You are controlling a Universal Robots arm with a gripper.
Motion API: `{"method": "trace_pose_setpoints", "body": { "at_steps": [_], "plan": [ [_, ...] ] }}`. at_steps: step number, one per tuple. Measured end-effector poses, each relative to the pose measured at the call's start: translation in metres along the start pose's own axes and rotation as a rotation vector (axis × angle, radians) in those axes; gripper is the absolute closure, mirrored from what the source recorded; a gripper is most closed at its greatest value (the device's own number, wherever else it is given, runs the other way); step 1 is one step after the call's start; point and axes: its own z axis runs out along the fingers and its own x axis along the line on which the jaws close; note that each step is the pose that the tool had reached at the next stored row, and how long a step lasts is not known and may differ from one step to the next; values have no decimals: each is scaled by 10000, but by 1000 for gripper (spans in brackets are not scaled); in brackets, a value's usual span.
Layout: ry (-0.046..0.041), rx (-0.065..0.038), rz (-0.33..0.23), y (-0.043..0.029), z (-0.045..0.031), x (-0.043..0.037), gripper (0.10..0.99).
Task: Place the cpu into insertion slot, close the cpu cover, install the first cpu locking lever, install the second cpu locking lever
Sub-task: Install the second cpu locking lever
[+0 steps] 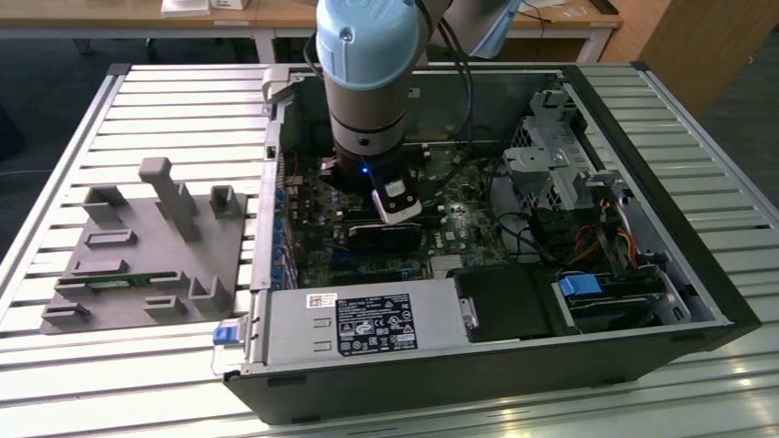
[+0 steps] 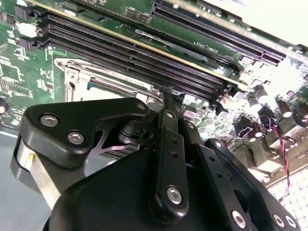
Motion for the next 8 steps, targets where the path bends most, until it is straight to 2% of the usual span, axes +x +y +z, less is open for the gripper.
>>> {"method": "trace_pose_setpoints", "body": {
  "at_steps": [8],
  "plan": [
    [10, -1, -38, -10, 37, 23, 984]
  ]
}}
